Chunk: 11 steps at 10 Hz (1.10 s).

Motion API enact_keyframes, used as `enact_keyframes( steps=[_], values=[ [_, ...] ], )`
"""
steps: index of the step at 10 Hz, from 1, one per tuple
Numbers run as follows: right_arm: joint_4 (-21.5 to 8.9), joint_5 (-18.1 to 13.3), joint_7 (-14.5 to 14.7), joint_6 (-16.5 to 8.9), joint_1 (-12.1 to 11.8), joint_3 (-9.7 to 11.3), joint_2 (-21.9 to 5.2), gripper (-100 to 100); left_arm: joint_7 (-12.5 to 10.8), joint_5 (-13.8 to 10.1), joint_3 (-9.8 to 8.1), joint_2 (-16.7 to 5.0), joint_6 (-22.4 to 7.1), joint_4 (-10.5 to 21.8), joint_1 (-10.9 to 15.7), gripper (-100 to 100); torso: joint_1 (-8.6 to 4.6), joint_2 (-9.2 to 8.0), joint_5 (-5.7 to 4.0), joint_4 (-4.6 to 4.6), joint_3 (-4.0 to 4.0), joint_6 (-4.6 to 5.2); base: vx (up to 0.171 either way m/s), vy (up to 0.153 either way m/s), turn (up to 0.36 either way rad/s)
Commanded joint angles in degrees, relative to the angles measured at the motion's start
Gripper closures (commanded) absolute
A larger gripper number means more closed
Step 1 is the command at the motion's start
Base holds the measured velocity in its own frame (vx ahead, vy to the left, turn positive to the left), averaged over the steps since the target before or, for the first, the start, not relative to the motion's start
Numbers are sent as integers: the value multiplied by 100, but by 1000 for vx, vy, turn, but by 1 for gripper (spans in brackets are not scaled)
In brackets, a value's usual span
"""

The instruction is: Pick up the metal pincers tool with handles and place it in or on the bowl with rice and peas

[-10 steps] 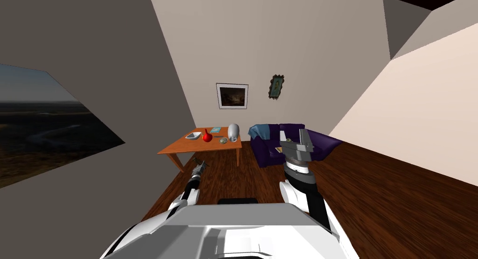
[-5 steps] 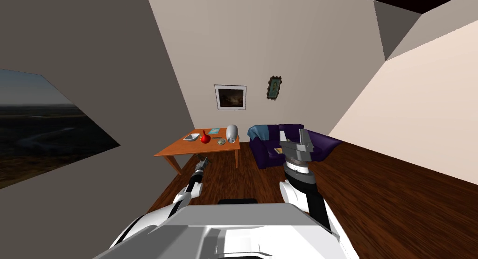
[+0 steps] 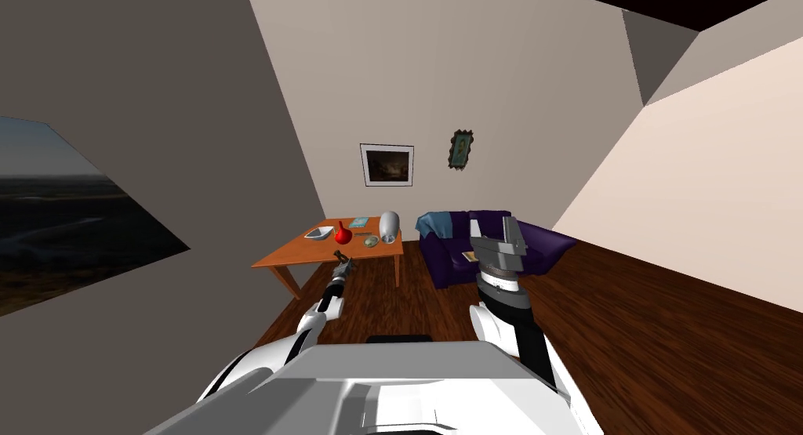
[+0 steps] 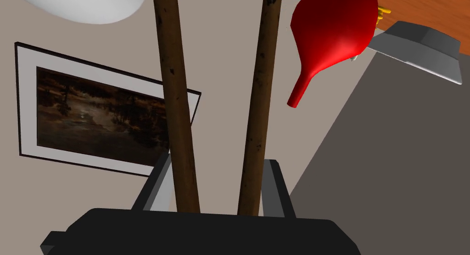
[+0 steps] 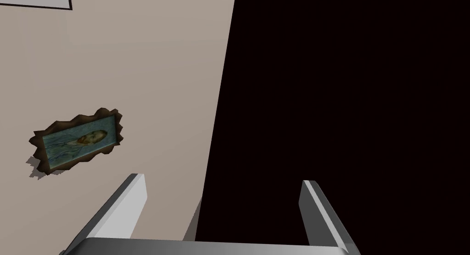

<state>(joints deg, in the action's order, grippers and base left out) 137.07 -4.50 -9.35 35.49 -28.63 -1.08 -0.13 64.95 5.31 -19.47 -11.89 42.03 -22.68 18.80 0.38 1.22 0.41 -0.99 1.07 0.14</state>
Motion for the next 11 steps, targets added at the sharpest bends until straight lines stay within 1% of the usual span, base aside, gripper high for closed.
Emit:
enact_keyframes(
  steps=[1, 3, 5, 6, 7, 8, 9, 10, 11],
  values=[
    [0, 0, 0, 0, 0, 0, 0, 0, 68, 26, 29, 57, -126, -231, -20, 100, 0, 0, 0, 0, 0, 0, 139, 0, -31],
    [0, 0, 0, 0, 0, 0, 0, 0, 200, 73, 79, 92, -283, -404, 141, 100, 2, -12, 0, -2, -4, -7, 141, -7, -21],
    [0, 0, 0, 0, 1, 0, 0, 0, 200, 73, 79, 92, -283, -404, 141, 100, 4, -18, 0, -4, -6, -12, 83, 17, -14],
    [0, 0, 0, 0, 1, 0, 0, 0, 325, 116, 126, 125, -438, -573, 300, 100, 14, -42, 2, -2, -18, -20, 125, 31, -17],
    [0, 0, 0, 0, 0, 0, 0, 0, 382, 135, 148, 140, -512, -652, 376, 100, 14, -23, -2, 6, -14, -10, 220, 54, -46],
    [0, 0, 0, 0, 0, 0, -1, 0, 382, 135, 148, 140, -512, -639, 376, 100, 17, 8, -3, 1, 3, -4, 192, 51, -44],
    [0, 0, 0, 0, 0, 0, 0, 0, 434, 153, 168, 154, -584, -726, 448, 100, 17, 5, 1, -7, 6, -11, 155, 17, -16],
    [0, 0, 0, 0, 0, 0, 0, 0, 434, 153, 168, 154, -584, -726, 448, 100, 7, -3, 0, -6, 2, -10, 103, -1, -13],
    [0, 0, 0, 0, 1, 0, 0, 0, 483, 169, 188, 168, -651, -795, 514, 100, 3, -23, 0, -5, -7, -16, 97, 4, -12]
  ],
)
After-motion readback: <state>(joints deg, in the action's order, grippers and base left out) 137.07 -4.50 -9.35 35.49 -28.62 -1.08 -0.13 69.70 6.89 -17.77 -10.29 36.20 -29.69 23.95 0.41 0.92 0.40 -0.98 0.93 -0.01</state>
